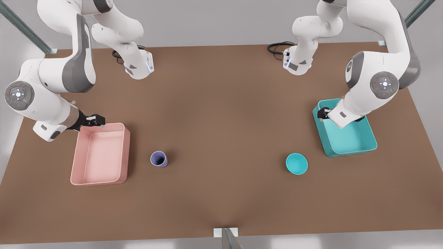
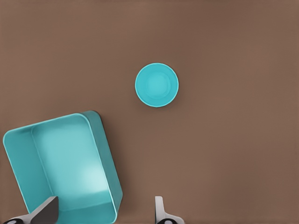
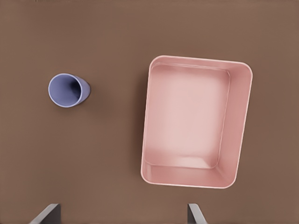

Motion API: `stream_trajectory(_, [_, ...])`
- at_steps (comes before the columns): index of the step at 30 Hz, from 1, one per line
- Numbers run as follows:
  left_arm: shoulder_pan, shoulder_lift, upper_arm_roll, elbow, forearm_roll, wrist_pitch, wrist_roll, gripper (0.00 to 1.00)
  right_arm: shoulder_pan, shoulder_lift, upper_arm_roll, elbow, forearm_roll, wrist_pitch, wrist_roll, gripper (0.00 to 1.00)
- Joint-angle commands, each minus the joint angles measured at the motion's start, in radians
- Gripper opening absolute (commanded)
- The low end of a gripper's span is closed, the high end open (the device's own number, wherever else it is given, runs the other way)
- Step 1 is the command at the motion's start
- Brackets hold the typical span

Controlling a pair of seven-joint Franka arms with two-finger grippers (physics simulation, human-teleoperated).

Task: Put the bowls and cups in different boxes

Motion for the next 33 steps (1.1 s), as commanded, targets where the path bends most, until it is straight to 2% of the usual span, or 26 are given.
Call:
stream_trajectory(1, [0.0,-0.001,-0.001,0.0,0.001,0.004,0.035,1.0,0.0,-0.001,0.0,0.001,0.002,0.008,-0.012,1.0])
stream_trajectory(3, [-0.003,0.023,-0.002,0.0,0.001,0.012,0.029,1.0,0.0,-0.001,-0.001,0.001,0.0,0.007,-0.012,1.0])
stream_trajectory(4, [-0.015,0.108,-0.008,0.034,0.004,0.015,0.027,1.0,0.005,0.022,0.003,0.004,0.005,0.021,-0.01,1.0])
stream_trajectory(5, [-0.021,0.246,-0.02,0.155,0.004,0.015,0.027,1.0,0.017,0.065,0.009,0.009,0.003,0.062,-0.01,1.0])
stream_trajectory(6, [-0.021,0.376,-0.047,0.243,0.005,0.085,0.026,1.0,0.034,0.12,0.017,0.03,0.009,0.108,-0.027,1.0])
stream_trajectory(9, [-0.021,0.545,-0.054,0.264,0.005,0.372,0.029,1.0,0.12,0.268,0.019,0.07,0.035,0.266,-0.007,1.0])
stream_trajectory(12, [0.012,0.639,-0.045,0.263,0.002,0.482,0.036,1.0,0.172,0.391,0.019,0.059,0.032,0.45,0.063,1.0])
stream_trajectory(15, [0.051,0.649,-0.027,0.247,-0.035,0.484,0.113,1.0,0.164,0.47,0.019,0.058,0.037,0.574,0.094,1.0])
stream_trajectory(17, [0.051,0.659,-0.024,0.238,-0.038,0.518,0.145,1.0,0.164,0.492,0.019,0.047,0.057,0.605,0.114,1.0])
stream_trajectory(22, [0.051,0.703,-0.011,0.224,-0.041,0.521,0.17,1.0,0.167,0.414,0.019,-0.131,0.085,0.686,0.165,1.0])
stream_trajectory(23, [0.051,0.715,-0.011,0.224,-0.042,0.522,0.167,0.97,0.166,0.406,0.019,-0.151,0.088,0.696,0.18,1.0])
stream_trajectory(26, [0.052,0.737,-0.011,0.223,-0.042,0.521,0.162,0.73,0.164,0.4,0.017,-0.179,0.111,0.696,0.181,1.0])
stream_trajectory(27, [0.057,0.737,-0.011,0.223,-0.042,0.519,0.161,0.54,0.164,0.392,0.017,-0.188,0.111,0.696,0.181,1.0])
stream_trajectory(28, [0.057,0.737,-0.011,0.223,-0.056,0.518,0.162,0.39,0.166,0.391,0.017,-0.195,0.111,0.699,0.181,1.0])
stream_trajectory(30, [0.057,0.732,-0.011,0.223,-0.076,0.506,0.162,0.21,0.167,0.397,0.017,-0.2,0.111,0.699,0.18,1.0])
stream_trajectory(33, [0.057,0.721,-0.011,0.224,-0.082,0.483,0.161,0.21,0.166,0.401,0.017,-0.228,0.108,0.706,0.18,1.0])
